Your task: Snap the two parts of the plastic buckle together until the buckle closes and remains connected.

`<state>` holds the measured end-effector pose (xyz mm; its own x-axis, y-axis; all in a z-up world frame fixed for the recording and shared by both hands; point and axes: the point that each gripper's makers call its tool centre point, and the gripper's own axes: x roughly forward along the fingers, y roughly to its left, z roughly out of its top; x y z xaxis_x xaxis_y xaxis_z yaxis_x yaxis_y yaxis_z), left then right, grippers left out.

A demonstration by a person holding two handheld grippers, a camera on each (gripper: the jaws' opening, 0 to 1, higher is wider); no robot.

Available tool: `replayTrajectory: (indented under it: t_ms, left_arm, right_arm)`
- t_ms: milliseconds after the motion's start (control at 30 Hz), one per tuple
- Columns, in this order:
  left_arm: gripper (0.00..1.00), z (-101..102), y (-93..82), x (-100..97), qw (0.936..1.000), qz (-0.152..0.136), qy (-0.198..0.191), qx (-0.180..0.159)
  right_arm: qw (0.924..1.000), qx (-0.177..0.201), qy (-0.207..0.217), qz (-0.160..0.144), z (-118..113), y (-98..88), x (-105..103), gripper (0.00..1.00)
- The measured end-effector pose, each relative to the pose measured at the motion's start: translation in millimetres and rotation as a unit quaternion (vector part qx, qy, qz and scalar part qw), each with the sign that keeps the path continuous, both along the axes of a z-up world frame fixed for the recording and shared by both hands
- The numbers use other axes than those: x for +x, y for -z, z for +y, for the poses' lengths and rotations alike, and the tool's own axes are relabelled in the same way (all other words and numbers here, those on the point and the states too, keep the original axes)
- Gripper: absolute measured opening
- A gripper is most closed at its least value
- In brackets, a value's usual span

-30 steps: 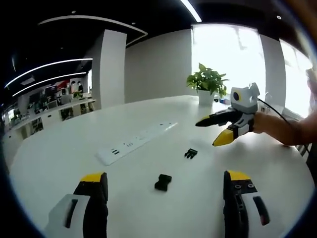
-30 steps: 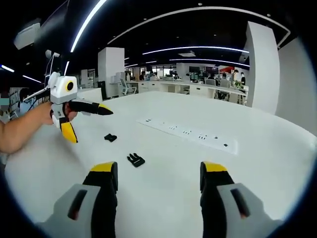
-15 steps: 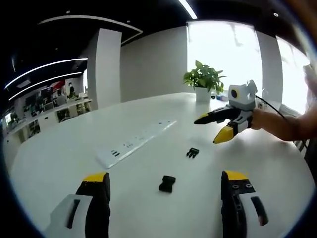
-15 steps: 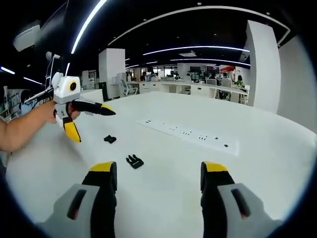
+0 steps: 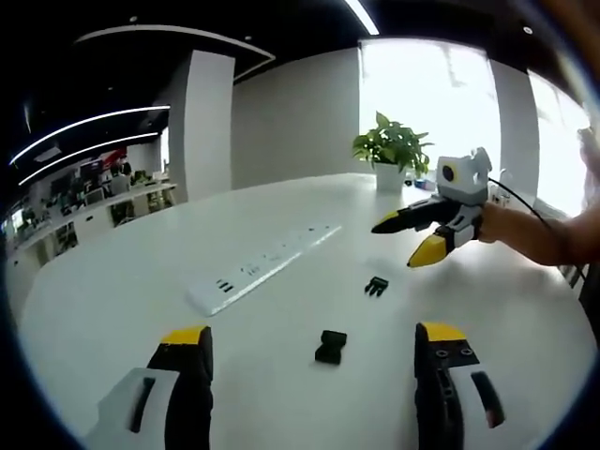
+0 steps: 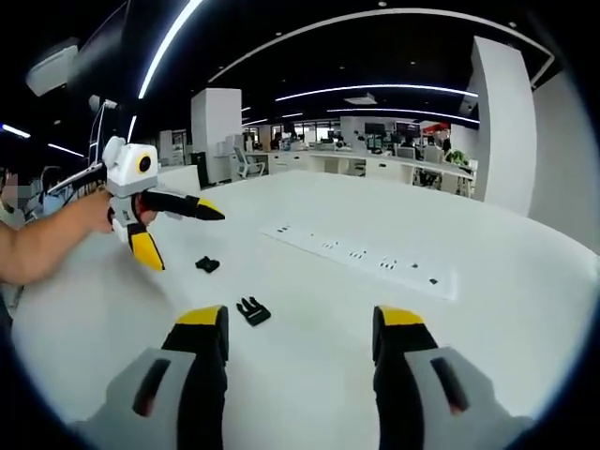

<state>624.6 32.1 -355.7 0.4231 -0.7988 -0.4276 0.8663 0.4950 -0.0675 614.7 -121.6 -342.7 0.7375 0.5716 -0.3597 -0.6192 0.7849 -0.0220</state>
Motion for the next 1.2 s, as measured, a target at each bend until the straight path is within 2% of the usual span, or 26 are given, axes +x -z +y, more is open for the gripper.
replayTrajectory:
  t_ms: [267,400,567,667,800,900,1067,1100,1200]
  left_arm:
    - [0.88,0.8,1.0,1.7,1.0,0.002,0.004,0.002]
    - [0.87,-2.0,1.6,1.6,0.9999,0.005,0.012,0.002]
    - [0.86,-9.3,-0.5,-2.7,0.9993,0.0,0.036,-0.003]
    - [0.85,-11.0,2.8,-2.0,0.9993,0.006,0.038,0.004]
    - [0.85,-11.2,2.9,-1.1,0.9991,0.009,0.041,0.004]
    - [0.84,-11.0,3.0,-0.2,0.9991,0.009,0.043,0.003]
    - [0.83,-11.2,3.2,-1.6,0.9986,0.002,0.052,0.006]
    - [0.82,-10.9,1.5,-0.1,0.9985,-0.008,0.054,0.004]
    - [0.81,-10.6,-0.1,-0.3,0.9983,-0.007,0.058,-0.002]
  right_arm:
    - [0.9999,-0.005,-0.011,-0.006,7.6,-4.1,3.6,0.62]
    - [0.9996,-0.014,-0.023,-0.004,10.6,-1.1,2.3,0.57]
    - [0.9995,-0.003,-0.031,-0.004,11.9,-1.9,2.7,0.58]
    - [0.9994,-0.003,-0.035,-0.003,12.3,-0.7,2.3,0.58]
    - [0.9974,0.015,-0.07,-0.01,21.3,-5.5,-3.0,0.58]
    - [0.9966,0.025,-0.078,-0.006,21.4,-6.3,-2.8,0.58]
    - [0.9961,0.02,-0.086,-0.007,21.6,-4.3,-2.1,0.57]
    - [0.9959,0.019,-0.088,-0.006,22.4,-3.4,-2.5,0.57]
    - [0.9954,0.019,-0.094,-0.006,24.5,-3.3,-2.8,0.57]
